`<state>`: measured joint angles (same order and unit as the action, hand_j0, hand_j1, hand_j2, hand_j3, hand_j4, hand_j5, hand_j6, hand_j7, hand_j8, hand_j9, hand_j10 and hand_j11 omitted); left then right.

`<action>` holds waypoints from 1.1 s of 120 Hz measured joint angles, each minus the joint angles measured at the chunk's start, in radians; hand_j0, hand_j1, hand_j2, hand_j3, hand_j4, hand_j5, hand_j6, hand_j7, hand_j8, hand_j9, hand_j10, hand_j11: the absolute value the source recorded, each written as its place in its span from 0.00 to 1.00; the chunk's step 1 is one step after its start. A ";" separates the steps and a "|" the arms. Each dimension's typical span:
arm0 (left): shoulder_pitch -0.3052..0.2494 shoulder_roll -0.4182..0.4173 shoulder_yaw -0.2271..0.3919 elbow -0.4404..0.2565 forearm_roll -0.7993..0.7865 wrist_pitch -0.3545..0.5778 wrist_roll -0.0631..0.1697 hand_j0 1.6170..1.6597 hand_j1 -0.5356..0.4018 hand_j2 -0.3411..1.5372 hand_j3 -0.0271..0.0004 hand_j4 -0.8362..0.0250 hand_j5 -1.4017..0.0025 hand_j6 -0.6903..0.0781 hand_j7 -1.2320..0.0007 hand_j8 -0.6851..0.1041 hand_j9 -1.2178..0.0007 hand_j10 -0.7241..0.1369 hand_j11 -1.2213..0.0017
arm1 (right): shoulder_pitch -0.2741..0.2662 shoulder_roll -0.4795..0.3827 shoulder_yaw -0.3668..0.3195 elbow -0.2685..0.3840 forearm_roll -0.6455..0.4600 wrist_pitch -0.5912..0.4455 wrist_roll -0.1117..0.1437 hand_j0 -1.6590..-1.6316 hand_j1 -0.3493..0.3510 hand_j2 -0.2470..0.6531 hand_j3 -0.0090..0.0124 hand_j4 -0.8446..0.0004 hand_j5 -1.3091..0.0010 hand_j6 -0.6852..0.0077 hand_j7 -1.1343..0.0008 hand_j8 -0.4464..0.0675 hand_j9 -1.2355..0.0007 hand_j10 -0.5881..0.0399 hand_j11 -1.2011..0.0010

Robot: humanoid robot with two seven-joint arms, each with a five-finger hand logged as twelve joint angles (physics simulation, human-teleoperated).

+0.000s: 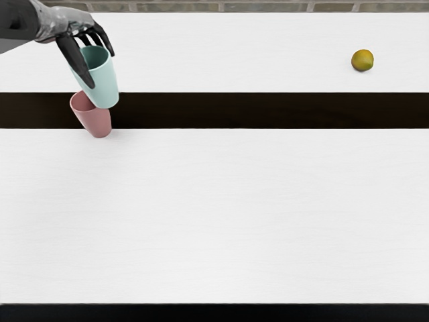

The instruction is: Pick up cup and place in cup with left hand

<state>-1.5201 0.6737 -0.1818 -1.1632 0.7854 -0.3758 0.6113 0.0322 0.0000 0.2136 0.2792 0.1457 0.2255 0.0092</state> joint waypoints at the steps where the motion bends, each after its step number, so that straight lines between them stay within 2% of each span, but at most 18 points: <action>1: 0.001 0.001 0.000 0.000 0.000 0.000 0.000 0.81 0.47 0.23 0.99 0.43 0.42 0.58 0.34 0.62 0.33 0.44 0.35 | 0.000 0.000 0.000 0.000 0.000 0.000 0.000 0.04 0.00 0.27 0.42 1.00 1.00 0.99 1.00 0.87 1.00 0.94 1.00; 46: 0.017 0.034 0.006 0.011 0.000 -0.009 0.000 0.80 0.46 0.24 0.99 0.45 0.40 0.61 0.32 0.65 0.30 0.47 0.33 | 0.000 0.000 0.000 0.000 0.000 0.000 0.000 0.04 0.00 0.27 0.42 1.00 1.00 0.99 1.00 0.87 1.00 0.94 1.00; 74: 0.031 0.027 0.006 0.066 0.000 -0.002 0.000 0.79 0.46 0.24 0.99 0.46 0.38 0.63 0.29 0.66 0.28 0.48 0.31 | 0.000 0.000 0.000 0.000 0.000 0.000 0.000 0.04 0.00 0.27 0.42 1.00 1.00 0.99 1.00 0.87 1.00 0.94 1.00; 107: 0.047 0.020 0.000 0.095 0.000 0.081 0.000 0.79 0.47 0.24 0.99 0.46 0.37 0.62 0.28 0.67 0.27 0.48 0.30 | 0.000 0.000 0.000 0.000 0.000 0.000 0.000 0.04 0.00 0.27 0.42 1.00 1.00 0.99 1.00 0.87 1.00 0.94 1.00; 132: 0.080 0.014 -0.001 0.105 -0.001 0.126 0.000 0.78 0.46 0.24 0.99 0.47 0.36 0.64 0.28 0.68 0.26 0.49 0.30 | 0.000 0.000 0.000 0.000 0.000 0.000 0.000 0.04 0.00 0.27 0.42 1.00 1.00 0.99 1.00 0.87 1.00 0.94 1.00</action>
<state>-1.4400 0.6875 -0.1829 -1.0587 0.7844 -0.2500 0.6113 0.0322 0.0000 0.2136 0.2792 0.1457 0.2255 0.0092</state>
